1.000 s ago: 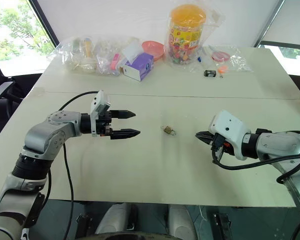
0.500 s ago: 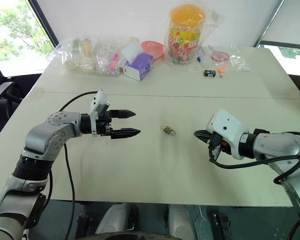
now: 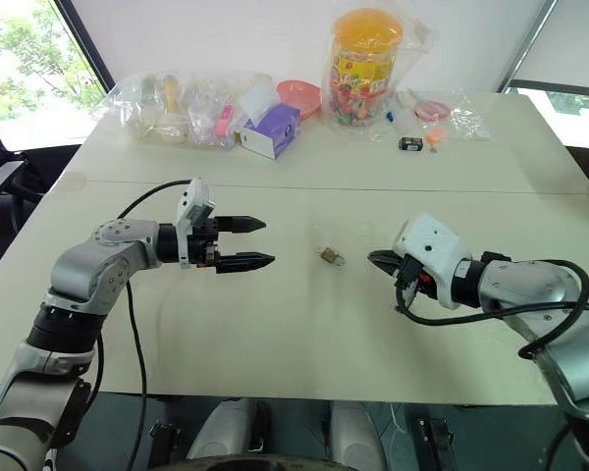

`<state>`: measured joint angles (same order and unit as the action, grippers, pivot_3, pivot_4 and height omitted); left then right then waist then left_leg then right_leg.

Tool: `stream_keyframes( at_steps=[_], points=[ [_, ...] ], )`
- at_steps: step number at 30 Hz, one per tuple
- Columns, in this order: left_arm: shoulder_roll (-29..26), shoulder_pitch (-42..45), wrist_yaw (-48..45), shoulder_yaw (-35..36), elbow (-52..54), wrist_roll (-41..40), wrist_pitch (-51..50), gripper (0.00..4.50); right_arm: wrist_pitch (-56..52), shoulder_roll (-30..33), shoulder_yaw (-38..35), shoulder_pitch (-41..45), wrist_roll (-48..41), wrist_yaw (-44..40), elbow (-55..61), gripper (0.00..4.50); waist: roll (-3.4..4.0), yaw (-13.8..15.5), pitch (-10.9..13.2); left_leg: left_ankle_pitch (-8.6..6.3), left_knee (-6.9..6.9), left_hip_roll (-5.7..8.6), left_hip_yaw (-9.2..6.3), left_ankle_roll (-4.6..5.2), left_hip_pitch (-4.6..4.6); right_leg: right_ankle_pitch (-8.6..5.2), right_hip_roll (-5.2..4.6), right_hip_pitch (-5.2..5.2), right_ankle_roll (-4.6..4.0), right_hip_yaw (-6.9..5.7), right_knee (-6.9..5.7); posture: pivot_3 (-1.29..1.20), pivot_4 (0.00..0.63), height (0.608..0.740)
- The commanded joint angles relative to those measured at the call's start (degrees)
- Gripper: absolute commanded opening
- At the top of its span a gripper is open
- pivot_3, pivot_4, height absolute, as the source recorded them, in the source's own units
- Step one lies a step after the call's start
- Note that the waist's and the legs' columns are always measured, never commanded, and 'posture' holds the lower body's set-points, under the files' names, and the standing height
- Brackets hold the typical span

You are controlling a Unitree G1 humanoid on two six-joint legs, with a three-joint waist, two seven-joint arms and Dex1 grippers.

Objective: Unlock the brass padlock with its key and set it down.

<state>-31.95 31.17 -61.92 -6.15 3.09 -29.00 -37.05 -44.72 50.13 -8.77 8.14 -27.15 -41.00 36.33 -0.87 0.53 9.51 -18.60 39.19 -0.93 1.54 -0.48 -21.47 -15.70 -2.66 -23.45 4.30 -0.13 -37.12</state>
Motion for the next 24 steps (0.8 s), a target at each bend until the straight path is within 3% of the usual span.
stream_keyframes(
  at_steps=[1,6,11,24],
  points=[
    [0.23,0.22,0.21,0.19,1.40,-0.12,0.56,4.50,1.36,-2.83,3.82,3.01,1.30,1.82,-1.69,1.71,0.00,0.01,0.00,0.00,0.00,0.00,0.00,0.00,0.00,0.00,0.00,0.00,0.00,0.00,0.00,0.00,0.150,0.740],
    [0.66,-0.63,1.55,0.25,2.94,-0.46,-0.44,4.50,4.45,-7.77,12.39,7.52,5.64,2.51,-7.72,4.44,0.01,-0.07,0.00,0.00,0.00,0.00,0.01,-0.01,-0.01,0.00,0.00,-0.04,0.00,0.00,-0.03,0.00,0.150,0.740],
    [0.39,-1.64,2.56,0.52,5.01,-0.89,-1.66,4.50,9.32,-12.56,17.31,10.32,9.80,2.51,-16.77,4.48,0.02,-0.15,0.00,0.01,0.01,0.00,0.01,-0.01,-0.02,0.00,-0.02,-0.05,0.00,0.00,-0.04,0.00,0.150,0.740],
    [-0.19,-1.58,3.80,0.71,7.57,-1.29,-3.67,4.50,17.50,-19.24,18.83,11.78,14.44,1.43,-34.15,4.48,0.03,-0.27,0.00,0.02,0.02,0.00,0.03,-0.03,-0.03,0.00,-0.05,-0.06,0.01,0.00,-0.07,0.00,0.150,0.740]
  ],
)
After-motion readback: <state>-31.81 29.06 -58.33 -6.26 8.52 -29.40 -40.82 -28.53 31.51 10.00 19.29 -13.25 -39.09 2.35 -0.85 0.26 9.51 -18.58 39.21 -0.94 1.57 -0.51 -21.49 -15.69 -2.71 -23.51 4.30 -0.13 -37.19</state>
